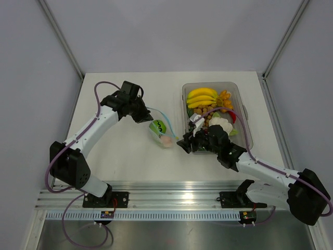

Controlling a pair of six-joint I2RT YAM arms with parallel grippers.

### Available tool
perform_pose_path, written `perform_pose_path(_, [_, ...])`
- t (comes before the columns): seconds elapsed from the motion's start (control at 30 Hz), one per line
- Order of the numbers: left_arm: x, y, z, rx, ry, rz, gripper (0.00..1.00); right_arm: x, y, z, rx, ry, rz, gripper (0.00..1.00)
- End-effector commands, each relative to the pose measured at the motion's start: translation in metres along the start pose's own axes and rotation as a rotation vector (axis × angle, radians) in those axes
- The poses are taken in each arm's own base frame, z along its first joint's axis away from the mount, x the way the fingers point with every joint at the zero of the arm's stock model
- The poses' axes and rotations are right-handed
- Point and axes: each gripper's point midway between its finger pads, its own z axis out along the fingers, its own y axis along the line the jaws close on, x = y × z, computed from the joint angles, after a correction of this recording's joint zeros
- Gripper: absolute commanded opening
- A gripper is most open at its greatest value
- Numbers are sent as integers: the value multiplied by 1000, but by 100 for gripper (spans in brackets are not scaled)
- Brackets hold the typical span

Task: Place the food in the zip-top bag and seal the zipper
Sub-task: Zip the zipper food storage bag at the center of the board.

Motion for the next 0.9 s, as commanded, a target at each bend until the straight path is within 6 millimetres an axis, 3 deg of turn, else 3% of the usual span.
perform_pose_path(0.0, [-11,-11,-15,53,-59,-10,0,-29,4,6,4,-141,-64,55])
perform_pose_path(0.2, [-13,-10,-16,57,-61,-16,0,-25,6,14,5,-130,-55,51])
perform_pose_path(0.5, [-13,-7,-16,63,-60,-23,0,-20,7,29,17,-128,-19,35])
perform_pose_path(0.67, [-13,-8,-20,75,-67,-19,0,-26,4,32,29,-167,-19,18])
perform_pose_path(0.7, [-12,-5,-19,70,-64,-20,0,-24,3,32,35,-166,-18,9])
perform_pose_path(0.77, [-14,-5,-24,84,-74,-7,0,-28,3,32,37,-181,-30,0])
perform_pose_path(0.87, [-13,1,-27,89,-75,43,6,-32,2,30,37,-191,-68,0])
